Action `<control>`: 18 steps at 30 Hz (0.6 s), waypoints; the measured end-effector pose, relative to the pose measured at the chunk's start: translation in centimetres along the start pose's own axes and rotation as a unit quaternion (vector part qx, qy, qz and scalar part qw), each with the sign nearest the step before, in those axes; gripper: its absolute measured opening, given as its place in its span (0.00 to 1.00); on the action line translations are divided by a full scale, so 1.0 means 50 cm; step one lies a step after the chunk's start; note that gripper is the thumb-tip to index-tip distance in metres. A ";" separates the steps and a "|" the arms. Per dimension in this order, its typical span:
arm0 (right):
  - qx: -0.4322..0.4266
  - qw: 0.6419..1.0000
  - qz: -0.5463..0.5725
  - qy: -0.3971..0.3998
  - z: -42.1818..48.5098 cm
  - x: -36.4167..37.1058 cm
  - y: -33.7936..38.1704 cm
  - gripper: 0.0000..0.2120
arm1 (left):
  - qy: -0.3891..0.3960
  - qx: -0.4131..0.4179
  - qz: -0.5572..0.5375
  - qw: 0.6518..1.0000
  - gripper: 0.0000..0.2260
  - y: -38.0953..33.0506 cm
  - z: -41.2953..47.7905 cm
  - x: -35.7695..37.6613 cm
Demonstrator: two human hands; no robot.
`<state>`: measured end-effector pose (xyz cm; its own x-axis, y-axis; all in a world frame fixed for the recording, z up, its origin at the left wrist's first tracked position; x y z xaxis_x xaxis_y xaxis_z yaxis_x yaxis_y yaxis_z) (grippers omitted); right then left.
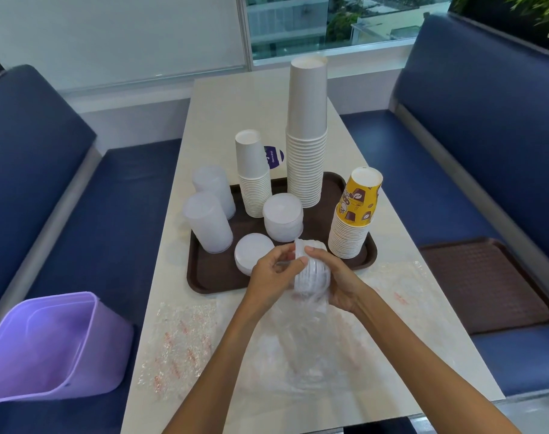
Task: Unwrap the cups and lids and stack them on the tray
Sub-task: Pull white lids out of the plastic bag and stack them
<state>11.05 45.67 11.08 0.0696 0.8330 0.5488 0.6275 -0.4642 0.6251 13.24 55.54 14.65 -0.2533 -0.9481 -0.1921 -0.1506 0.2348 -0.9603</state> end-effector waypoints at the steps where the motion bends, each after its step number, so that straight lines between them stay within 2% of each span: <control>1: 0.004 1.000 -0.004 -0.004 0.002 -0.003 -0.002 0.18 | 0.002 0.002 -0.003 1.000 0.25 -0.001 -0.002 0.002; 3: 0.015 1.000 -0.007 -0.013 0.004 -0.006 -0.003 0.22 | 0.006 -0.002 -0.013 1.000 0.28 0.000 -0.002 0.003; 9: 0.015 1.000 0.001 -0.021 0.004 -0.012 0.002 0.22 | 0.002 0.004 -0.014 1.000 0.18 -0.012 -0.002 -0.002; 14: 0.007 0.999 0.006 -0.032 -0.004 -0.012 0.010 0.09 | 0.000 -0.005 -0.013 1.000 0.14 -0.015 -0.002 -0.003; 18: 0.008 0.999 0.015 -0.038 -0.008 -0.012 0.012 0.07 | -0.044 -0.012 0.007 0.999 0.13 -0.012 0.005 -0.023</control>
<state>11.06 44.79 11.34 0.1471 0.8390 0.5238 0.6364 -0.4857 0.5992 13.88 56.43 15.41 -0.1709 -0.9598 -0.2226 -0.1707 0.2513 -0.9527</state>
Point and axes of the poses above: each hand's wrist, its own z-axis towards the middle knuckle, its own x-axis out of the palm, y = z × x, the point moved 9 cm from there along z, towards the middle knuckle, and after that the axes turned 2 degrees about x, right-handed, at the moved point
